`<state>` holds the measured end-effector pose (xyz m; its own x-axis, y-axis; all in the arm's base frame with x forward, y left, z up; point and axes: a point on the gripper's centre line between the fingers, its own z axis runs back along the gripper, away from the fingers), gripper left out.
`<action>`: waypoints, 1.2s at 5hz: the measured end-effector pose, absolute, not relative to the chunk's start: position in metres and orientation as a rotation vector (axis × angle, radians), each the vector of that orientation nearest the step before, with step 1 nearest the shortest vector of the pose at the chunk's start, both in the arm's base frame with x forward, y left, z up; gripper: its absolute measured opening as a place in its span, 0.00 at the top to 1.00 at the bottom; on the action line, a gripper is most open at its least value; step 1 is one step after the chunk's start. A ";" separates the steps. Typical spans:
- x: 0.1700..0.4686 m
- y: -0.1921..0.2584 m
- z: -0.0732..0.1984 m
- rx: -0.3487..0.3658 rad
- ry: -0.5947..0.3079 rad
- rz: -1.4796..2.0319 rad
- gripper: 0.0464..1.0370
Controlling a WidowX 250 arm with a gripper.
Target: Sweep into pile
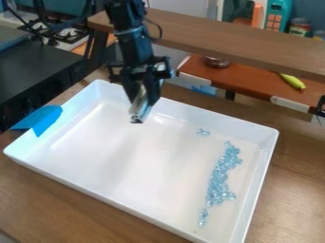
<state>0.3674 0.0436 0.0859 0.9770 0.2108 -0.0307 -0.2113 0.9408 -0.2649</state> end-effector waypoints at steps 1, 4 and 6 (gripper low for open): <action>0.370 0.058 0.059 -0.171 0.100 0.129 0.66; 0.392 0.031 0.002 -0.059 0.169 -0.012 0.66; 0.406 0.008 -0.012 -0.039 0.170 -0.047 0.66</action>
<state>0.4062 0.0084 -0.0117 0.9845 -0.0499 -0.1679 0.0433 0.9981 -0.0428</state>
